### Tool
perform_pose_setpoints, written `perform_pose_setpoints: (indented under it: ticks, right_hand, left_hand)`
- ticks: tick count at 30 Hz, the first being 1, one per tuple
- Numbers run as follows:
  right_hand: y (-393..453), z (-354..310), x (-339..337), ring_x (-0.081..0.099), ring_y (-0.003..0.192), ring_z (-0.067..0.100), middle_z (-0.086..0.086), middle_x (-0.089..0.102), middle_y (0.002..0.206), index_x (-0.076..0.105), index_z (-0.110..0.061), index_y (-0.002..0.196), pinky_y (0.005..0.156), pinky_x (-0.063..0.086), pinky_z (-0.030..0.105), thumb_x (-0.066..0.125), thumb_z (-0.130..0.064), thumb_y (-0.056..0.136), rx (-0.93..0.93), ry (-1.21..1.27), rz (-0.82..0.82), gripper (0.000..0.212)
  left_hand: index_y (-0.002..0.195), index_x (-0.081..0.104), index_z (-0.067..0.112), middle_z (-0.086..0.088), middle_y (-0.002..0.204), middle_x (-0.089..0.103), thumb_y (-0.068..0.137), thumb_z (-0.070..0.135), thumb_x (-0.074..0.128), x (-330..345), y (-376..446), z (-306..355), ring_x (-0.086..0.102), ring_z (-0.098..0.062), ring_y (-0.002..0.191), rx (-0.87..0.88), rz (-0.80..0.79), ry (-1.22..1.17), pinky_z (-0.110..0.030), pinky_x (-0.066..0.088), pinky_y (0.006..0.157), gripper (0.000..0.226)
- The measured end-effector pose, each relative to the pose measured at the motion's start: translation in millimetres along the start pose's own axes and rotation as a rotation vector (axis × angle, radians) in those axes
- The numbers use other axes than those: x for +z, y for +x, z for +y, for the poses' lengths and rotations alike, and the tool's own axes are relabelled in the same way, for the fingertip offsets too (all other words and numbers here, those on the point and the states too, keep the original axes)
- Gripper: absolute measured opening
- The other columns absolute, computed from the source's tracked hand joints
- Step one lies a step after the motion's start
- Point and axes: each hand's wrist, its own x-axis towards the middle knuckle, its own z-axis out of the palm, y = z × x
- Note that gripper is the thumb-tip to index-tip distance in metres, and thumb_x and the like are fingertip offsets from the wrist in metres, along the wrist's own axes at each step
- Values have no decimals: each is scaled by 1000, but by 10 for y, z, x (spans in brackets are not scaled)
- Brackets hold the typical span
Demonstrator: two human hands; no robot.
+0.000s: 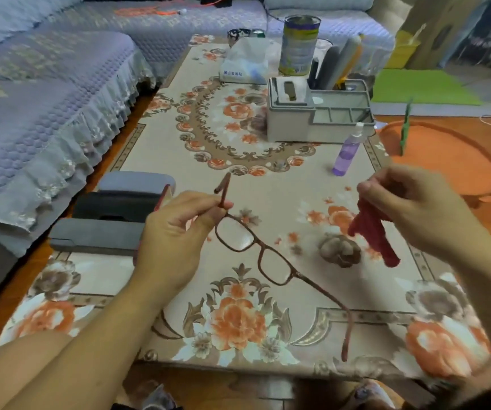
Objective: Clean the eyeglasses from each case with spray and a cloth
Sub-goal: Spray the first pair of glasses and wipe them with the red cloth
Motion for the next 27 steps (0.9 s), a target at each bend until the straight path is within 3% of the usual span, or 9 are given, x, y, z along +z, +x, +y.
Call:
perform_pose_setpoints:
  ticks: [4, 8, 11, 14, 17, 20, 23, 27]
  right_hand:
    - [22, -40, 58, 73, 69, 12, -2, 74, 75, 65, -18, 83, 70, 63, 40, 66, -28, 96, -54, 20, 93, 17]
    - [-27, -124, 148, 67, 62, 3, -11, 68, 67, 61, -24, 80, 55, 51, 18, 68, -29, 94, -183, -62, 159, 16]
    - [-65, -167, 157, 64, 68, 3, -16, 63, 72, 60, -31, 80, 59, 53, 23, 64, -48, 88, -216, -163, 160, 20]
    - [-82, -178, 153, 68, 65, 14, -4, 67, 67, 65, -24, 74, 59, 58, 41, 65, -44, 92, -158, -64, 128, 27]
    - [-68, -206, 151, 61, 57, 8, 1, 65, 61, 65, -6, 73, 52, 48, 35, 56, -39, 101, -103, 91, 133, 44]
    - [-24, -158, 175, 65, 64, 13, -10, 69, 67, 68, -15, 72, 58, 49, 28, 58, -43, 100, -71, 64, 139, 42]
    - [2, -94, 204, 69, 67, 29, 2, 70, 72, 69, -24, 73, 51, 51, 33, 58, -48, 99, 18, 77, 111, 37]
    - [17, -93, 225, 51, 59, 19, -4, 52, 66, 52, -24, 72, 53, 35, 27, 50, -39, 104, 27, -67, 34, 36]
  left_hand:
    - [95, 72, 26, 16, 89, 72, 88, 19, 62, 194, -53, 63, 65, 6, 93, 25, -49, -49, -6, 44, 88, 14]
    - [95, 73, 27, 20, 91, 73, 87, 21, 63, 267, -105, 21, 67, 1, 94, -47, -69, -132, -13, 49, 86, 14]
    - [96, 73, 28, 20, 94, 73, 87, 19, 64, 275, -140, 4, 67, -2, 96, -30, -95, -125, -15, 50, 87, 15]
    - [97, 74, 27, 15, 97, 74, 88, 18, 64, 274, -156, -1, 67, -6, 99, -26, -118, -143, -18, 50, 89, 16]
    - [98, 74, 28, 14, 97, 74, 88, 18, 65, 276, -161, 6, 67, -6, 100, -33, -130, -157, -17, 50, 89, 17]
    - [99, 74, 28, 16, 97, 73, 88, 19, 64, 273, -162, 15, 67, -6, 100, -40, -133, -158, -16, 50, 89, 17]
    - [98, 74, 29, 18, 97, 73, 88, 20, 64, 265, -162, 19, 67, -5, 100, -47, -131, -158, -16, 50, 88, 17]
    - [98, 75, 29, 13, 96, 73, 87, 21, 65, 263, -169, 7, 67, -8, 100, -45, -127, -147, -16, 50, 89, 16]
